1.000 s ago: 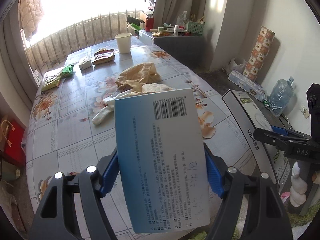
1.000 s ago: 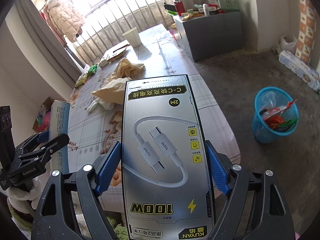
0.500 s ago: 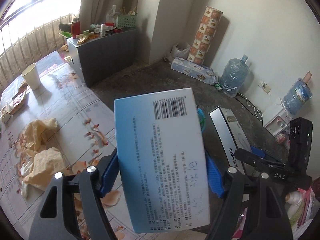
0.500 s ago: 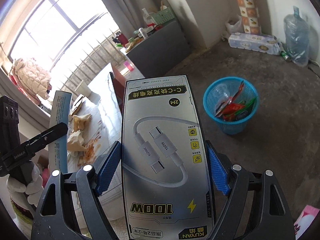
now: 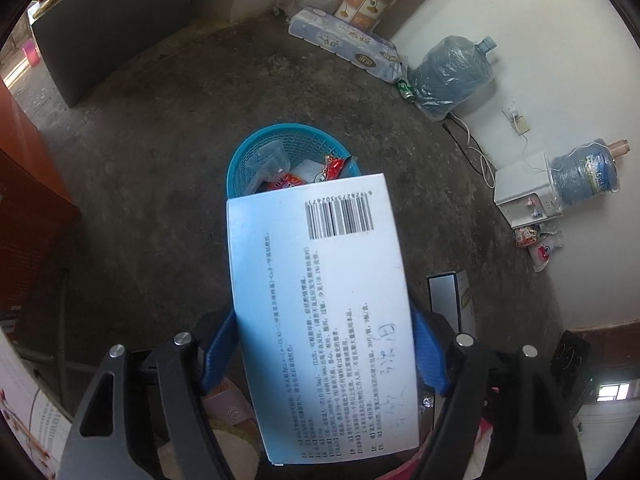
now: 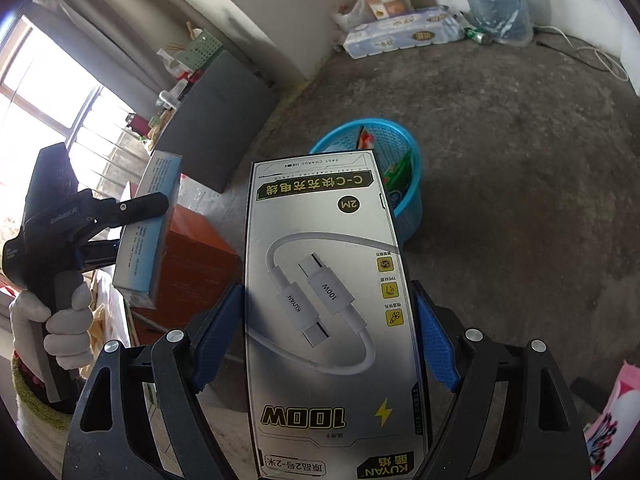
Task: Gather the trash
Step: 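Open the left gripper to drop the tissue box while the right gripper releases the cable box, then move both grippers back to the table toward the beige cloth, then grasp the beige cloth with the right gripper while the left gripper grasps the white cloth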
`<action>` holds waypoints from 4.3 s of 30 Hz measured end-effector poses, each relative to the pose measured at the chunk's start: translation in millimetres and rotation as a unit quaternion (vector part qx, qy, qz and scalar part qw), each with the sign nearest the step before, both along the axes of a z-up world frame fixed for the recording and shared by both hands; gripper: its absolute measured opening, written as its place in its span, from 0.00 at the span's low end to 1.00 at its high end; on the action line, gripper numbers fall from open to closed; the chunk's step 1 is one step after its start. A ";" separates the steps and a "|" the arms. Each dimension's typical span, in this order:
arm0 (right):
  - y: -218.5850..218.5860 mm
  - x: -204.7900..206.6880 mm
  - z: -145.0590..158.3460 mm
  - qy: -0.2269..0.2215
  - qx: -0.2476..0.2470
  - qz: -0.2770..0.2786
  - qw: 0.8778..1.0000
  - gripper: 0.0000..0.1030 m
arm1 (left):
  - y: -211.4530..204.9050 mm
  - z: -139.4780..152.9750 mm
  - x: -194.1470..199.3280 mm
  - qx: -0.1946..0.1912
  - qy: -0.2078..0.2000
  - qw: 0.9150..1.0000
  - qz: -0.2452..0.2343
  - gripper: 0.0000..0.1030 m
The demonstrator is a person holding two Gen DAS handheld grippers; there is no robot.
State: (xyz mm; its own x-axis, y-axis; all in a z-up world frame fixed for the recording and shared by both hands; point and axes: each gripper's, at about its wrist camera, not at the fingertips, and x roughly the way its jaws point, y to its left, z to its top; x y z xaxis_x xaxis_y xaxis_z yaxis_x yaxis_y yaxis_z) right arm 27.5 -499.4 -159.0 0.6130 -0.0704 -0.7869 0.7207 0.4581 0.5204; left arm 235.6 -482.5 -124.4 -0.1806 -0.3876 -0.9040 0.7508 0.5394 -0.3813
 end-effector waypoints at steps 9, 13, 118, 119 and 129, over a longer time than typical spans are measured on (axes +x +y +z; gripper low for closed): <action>-17.6 -3.8 -25.1 0.027 0.031 -0.028 0.999 0.75 | -101.3 -71.1 61.3 -0.012 0.071 0.994 0.081 0.81; -18.3 -9.1 -33.0 0.038 0.036 -0.036 0.998 0.75 | -95.6 -88.5 69.6 -0.001 0.083 0.991 0.101 0.81; 252.7 284.2 126.5 -0.079 -0.138 0.451 0.878 0.04 | 479.5 47.3 71.1 -0.080 -0.168 0.945 0.271 0.49; 254.3 275.2 126.0 -0.077 -0.144 0.454 0.876 0.04 | 477.9 46.7 71.2 -0.076 -0.169 0.945 0.271 0.49; 278.4 232.6 74.0 -0.032 -0.100 0.472 0.876 0.05 | 467.0 37.7 61.3 -0.047 -0.183 0.946 0.262 0.15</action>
State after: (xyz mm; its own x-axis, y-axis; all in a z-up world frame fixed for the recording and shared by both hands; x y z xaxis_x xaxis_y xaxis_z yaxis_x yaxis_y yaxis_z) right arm 260.0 -221.1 -85.0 0.5146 0.3582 -0.7791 -0.0546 0.9204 0.3871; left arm 296.8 -15.4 -86.7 0.3772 -0.4188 -0.8260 0.4812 0.8507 -0.2116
